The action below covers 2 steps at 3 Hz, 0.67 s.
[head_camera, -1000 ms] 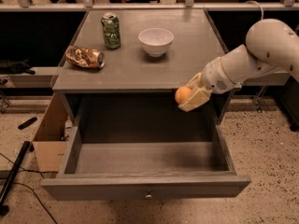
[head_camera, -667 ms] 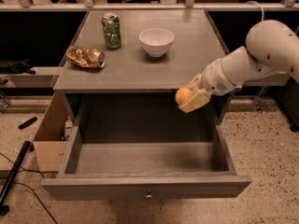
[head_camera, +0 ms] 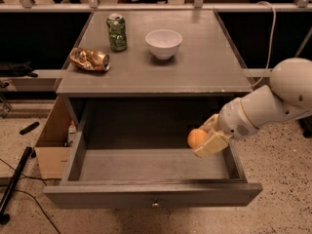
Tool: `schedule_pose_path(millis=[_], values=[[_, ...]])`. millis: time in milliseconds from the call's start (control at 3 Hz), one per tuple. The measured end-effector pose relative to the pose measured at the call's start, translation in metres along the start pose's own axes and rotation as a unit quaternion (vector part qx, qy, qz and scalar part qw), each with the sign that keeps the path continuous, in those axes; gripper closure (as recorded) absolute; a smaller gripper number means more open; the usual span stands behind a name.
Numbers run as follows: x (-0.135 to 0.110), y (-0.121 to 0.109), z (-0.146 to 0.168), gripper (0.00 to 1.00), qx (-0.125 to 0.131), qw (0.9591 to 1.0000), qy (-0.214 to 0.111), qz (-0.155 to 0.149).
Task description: Place orange into top drawer
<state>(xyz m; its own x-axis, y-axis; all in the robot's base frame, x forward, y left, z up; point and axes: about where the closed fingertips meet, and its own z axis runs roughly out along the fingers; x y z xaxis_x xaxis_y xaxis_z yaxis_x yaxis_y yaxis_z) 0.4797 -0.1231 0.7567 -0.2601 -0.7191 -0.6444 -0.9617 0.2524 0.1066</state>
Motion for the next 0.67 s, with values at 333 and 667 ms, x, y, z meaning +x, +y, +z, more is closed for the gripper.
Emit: schedule_pose_path(millis=[333,667], values=[[-0.002,-0.001,-0.001,1.0,0.002,1.0,-0.001,-0.001],[0.007,-0.003,0.01,1.0,0.012,0.9995,-0.024,0.02]])
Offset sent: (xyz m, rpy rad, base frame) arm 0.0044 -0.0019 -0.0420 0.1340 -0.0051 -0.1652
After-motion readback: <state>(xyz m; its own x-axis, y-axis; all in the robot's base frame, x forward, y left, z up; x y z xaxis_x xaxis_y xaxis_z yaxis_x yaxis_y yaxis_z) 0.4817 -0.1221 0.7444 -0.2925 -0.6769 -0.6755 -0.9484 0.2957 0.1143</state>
